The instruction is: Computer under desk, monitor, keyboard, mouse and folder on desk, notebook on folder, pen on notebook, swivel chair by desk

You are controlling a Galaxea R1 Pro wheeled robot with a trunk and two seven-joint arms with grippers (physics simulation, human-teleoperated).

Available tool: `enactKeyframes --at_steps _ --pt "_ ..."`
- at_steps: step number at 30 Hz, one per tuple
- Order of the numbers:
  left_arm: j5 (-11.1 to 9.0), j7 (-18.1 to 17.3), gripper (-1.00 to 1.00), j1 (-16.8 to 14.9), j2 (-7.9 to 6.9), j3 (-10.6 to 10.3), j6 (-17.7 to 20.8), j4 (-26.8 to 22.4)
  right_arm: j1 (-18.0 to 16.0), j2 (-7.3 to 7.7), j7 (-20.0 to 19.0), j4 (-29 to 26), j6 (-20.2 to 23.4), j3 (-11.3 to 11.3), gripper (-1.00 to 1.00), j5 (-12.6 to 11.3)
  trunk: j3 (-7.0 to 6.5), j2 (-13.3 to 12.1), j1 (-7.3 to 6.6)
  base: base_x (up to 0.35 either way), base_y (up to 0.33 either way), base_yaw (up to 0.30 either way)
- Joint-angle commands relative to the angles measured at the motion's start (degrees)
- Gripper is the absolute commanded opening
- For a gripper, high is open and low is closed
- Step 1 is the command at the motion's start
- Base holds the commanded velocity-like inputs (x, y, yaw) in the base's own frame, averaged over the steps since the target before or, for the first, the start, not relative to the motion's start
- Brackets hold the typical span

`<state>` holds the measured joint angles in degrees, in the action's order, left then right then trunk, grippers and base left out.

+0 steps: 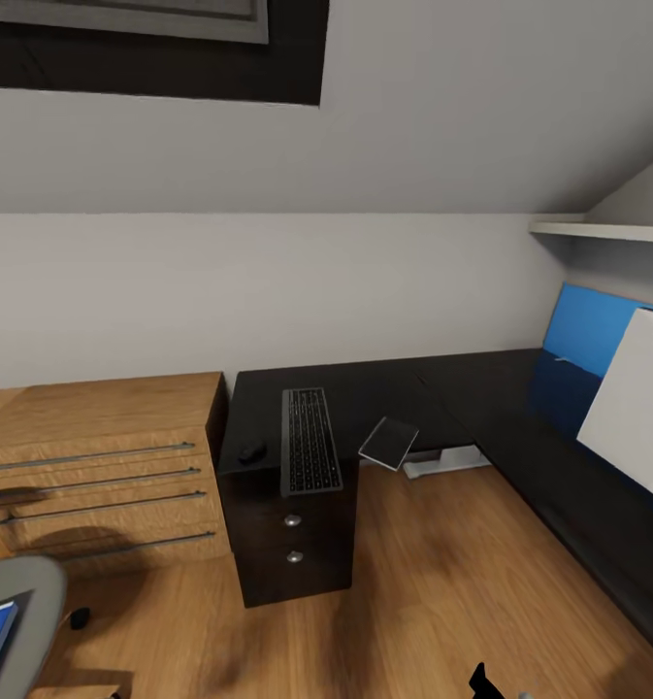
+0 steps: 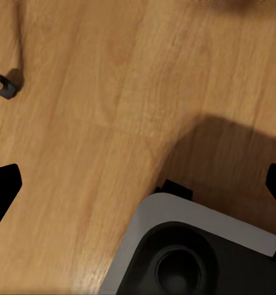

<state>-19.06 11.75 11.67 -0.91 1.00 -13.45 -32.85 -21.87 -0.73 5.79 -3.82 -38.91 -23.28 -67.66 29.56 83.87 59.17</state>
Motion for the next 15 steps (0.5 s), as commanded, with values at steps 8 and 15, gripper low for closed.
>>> enactKeyframes --at_steps 8,15 --pt "-0.4 0.3 1.00 0.0 0.07 -0.1 -0.5 0.0 -0.1 -0.15 0.5 1.4 -0.2 -0.6 1.00 2.4 -1.40 -3.2 -1.76 0.000 0.000 0.000" --pt "-0.4 0.6 1.00 0.0 0.09 -0.1 -2.3 0.0 -0.1 -0.71 0.5 1.7 -0.4 -1.0 1.00 9.2 -2.65 -6.0 -3.30 0.000 0.000 0.000"
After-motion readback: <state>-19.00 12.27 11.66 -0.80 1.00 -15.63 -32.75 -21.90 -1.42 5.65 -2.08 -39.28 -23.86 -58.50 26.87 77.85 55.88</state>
